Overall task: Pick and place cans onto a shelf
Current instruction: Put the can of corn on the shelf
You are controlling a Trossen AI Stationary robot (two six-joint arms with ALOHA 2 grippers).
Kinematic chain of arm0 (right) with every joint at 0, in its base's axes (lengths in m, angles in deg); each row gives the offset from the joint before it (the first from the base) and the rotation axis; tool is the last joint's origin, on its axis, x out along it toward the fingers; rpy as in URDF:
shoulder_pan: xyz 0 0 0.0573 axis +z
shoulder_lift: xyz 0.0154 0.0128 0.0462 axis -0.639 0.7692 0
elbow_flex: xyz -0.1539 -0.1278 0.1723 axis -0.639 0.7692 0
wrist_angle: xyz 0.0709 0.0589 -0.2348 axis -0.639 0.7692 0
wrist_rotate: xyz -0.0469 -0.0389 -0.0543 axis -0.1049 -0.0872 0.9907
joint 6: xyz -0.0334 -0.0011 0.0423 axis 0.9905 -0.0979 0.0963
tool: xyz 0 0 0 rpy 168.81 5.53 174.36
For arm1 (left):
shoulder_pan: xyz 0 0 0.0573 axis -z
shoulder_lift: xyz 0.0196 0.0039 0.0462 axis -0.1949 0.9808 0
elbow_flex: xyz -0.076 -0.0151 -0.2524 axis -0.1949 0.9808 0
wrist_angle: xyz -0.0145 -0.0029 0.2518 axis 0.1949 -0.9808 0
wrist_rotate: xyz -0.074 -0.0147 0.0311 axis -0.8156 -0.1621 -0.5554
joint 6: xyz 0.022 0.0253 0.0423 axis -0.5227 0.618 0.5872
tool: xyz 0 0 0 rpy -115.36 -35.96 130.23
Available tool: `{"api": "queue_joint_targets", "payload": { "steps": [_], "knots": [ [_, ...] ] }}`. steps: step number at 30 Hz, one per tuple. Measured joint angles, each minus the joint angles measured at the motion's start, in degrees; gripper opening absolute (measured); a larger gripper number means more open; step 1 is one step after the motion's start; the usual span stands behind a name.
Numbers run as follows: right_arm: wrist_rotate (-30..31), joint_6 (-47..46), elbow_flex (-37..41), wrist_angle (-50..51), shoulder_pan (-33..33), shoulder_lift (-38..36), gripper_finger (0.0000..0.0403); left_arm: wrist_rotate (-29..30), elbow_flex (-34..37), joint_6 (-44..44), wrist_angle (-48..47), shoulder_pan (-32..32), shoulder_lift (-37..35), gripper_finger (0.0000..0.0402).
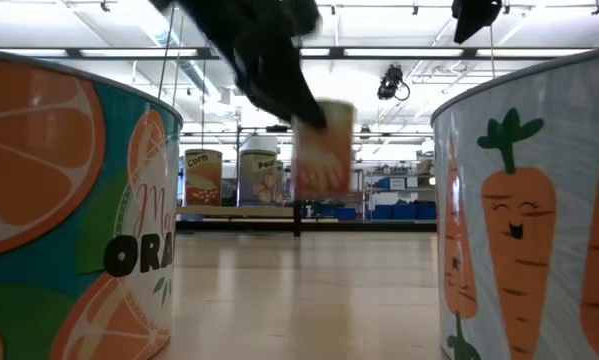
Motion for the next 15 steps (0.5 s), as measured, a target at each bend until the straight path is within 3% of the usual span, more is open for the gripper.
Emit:
{"api": "queue_joint_targets", "payload": {
  "steps": [8, 11, 15],
  "knots": [
    [3.6, 3.2, 0.0, -4.2, -2.5, -0.8, 0.0348, 7.2, -0.1, -8.9, -8.3, -5.4, -21.1, 0.0285],
    [4.2, 6.3, 0.0, -6.4, -3.5, -0.8, 0.0348, 10.9, -0.1, -13.1, -8.4, -10.7, -27.8, 0.0285],
    [4.7, 11.4, 0.0, -8.9, -5.3, -0.8, 0.0348, 11.6, -2.3, -15.2, -13.4, -20.7, -32.5, 0.0285]
  ]
}}
